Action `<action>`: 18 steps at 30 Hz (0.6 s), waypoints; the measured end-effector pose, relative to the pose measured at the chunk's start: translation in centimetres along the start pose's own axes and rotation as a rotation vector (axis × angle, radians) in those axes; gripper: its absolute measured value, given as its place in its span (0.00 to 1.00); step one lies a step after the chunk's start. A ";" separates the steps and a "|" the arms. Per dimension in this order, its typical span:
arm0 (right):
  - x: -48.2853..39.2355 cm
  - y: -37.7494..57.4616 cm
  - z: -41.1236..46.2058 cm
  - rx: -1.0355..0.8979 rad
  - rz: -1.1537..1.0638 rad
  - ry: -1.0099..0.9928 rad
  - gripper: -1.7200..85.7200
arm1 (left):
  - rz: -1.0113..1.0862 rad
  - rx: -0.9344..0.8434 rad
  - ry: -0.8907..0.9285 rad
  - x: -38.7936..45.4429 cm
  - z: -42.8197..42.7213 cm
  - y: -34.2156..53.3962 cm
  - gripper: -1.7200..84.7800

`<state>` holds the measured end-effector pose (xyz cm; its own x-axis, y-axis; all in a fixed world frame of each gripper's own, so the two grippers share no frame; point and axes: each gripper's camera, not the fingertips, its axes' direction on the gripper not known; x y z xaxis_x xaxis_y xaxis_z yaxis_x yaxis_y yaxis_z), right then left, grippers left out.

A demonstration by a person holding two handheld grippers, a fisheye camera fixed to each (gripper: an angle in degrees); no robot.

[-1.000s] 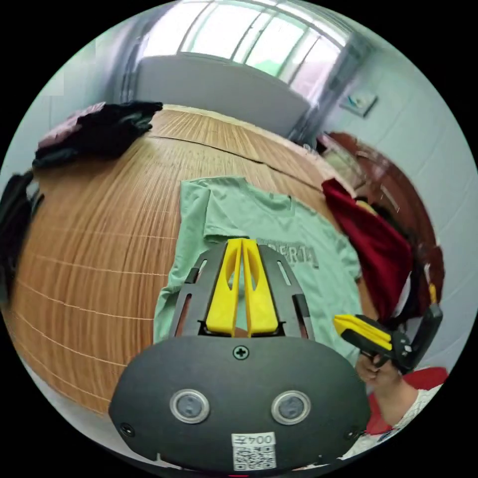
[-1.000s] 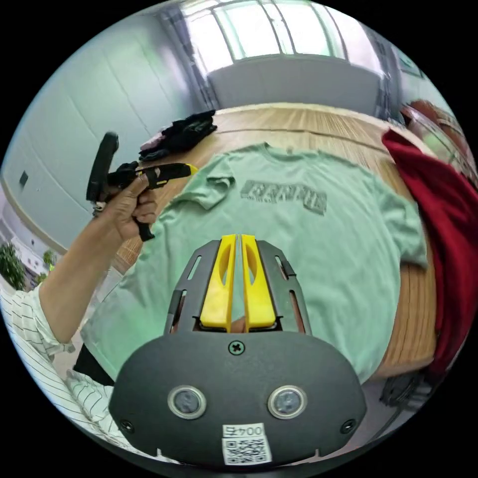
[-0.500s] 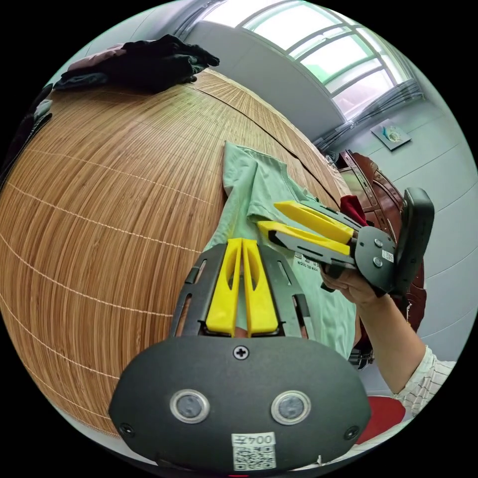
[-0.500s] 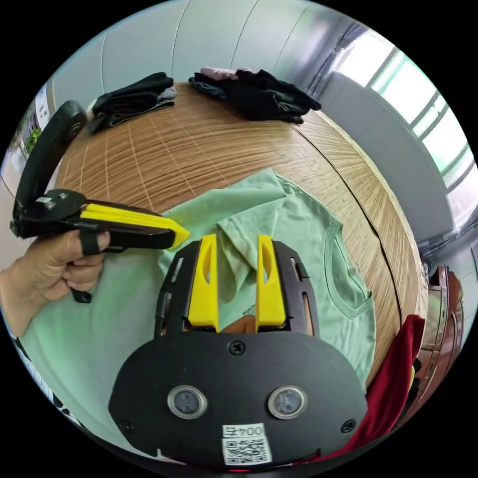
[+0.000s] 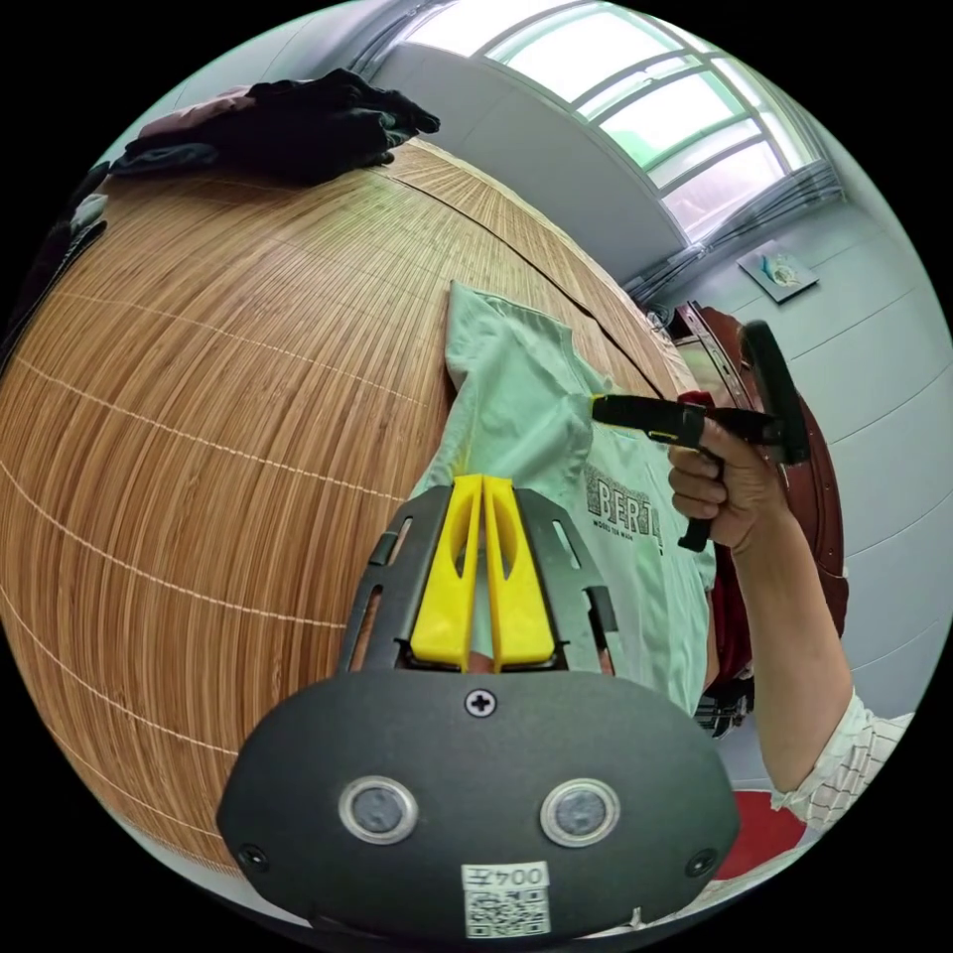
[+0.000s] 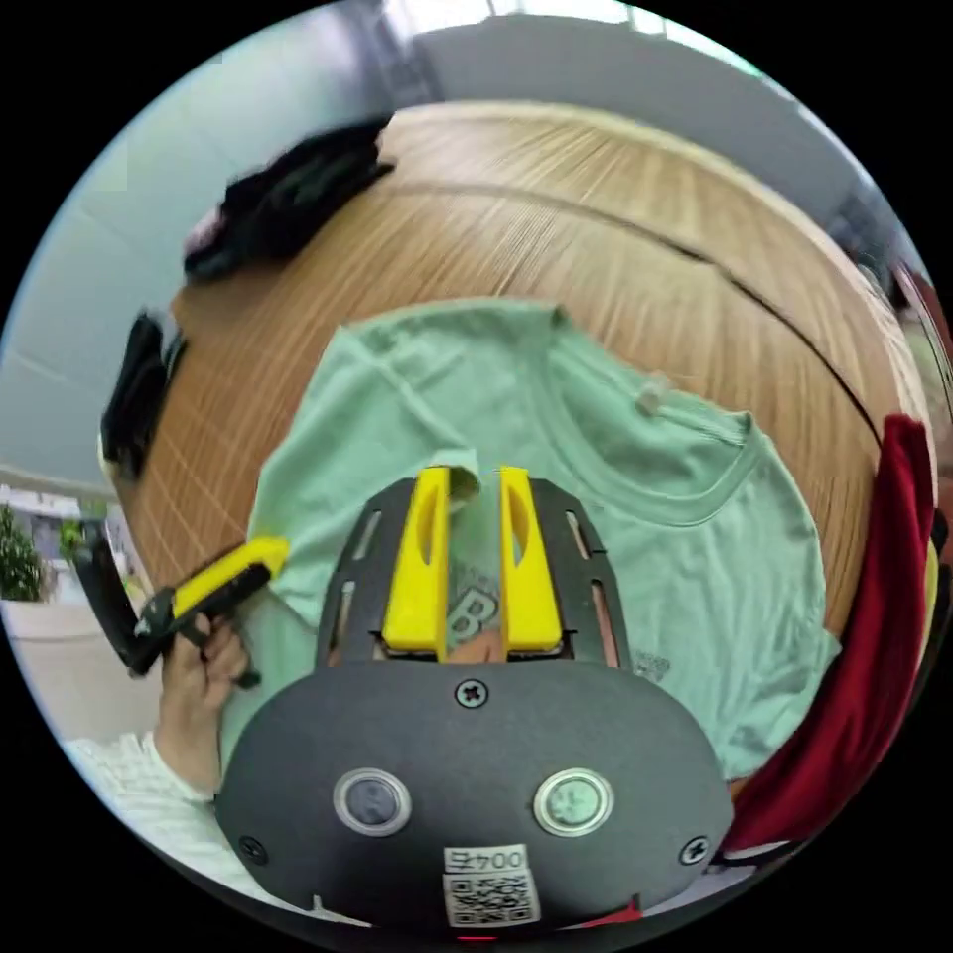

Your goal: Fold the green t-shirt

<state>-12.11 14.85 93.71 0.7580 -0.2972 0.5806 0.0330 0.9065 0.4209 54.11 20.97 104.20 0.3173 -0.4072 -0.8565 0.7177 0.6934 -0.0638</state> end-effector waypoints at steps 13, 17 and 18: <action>0.5 -2.8 2.4 0.281 -0.050 -0.185 0.10 | -0.044 0.016 0.045 -3.4 0.1 -1.4 0.02; -4.8 -8.7 7.0 0.192 -0.194 -0.091 0.11 | -0.043 0.014 0.045 -3.7 0.2 -1.7 0.02; -5.7 -9.8 8.3 0.181 -0.223 -0.054 0.11 | -0.045 0.014 0.049 -3.8 0.3 -1.8 0.02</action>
<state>-22.16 5.24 92.02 0.7089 -0.5035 0.4939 0.0747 0.7499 0.6573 51.80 21.06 107.73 0.2542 -0.4075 -0.8771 0.7393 0.6666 -0.0955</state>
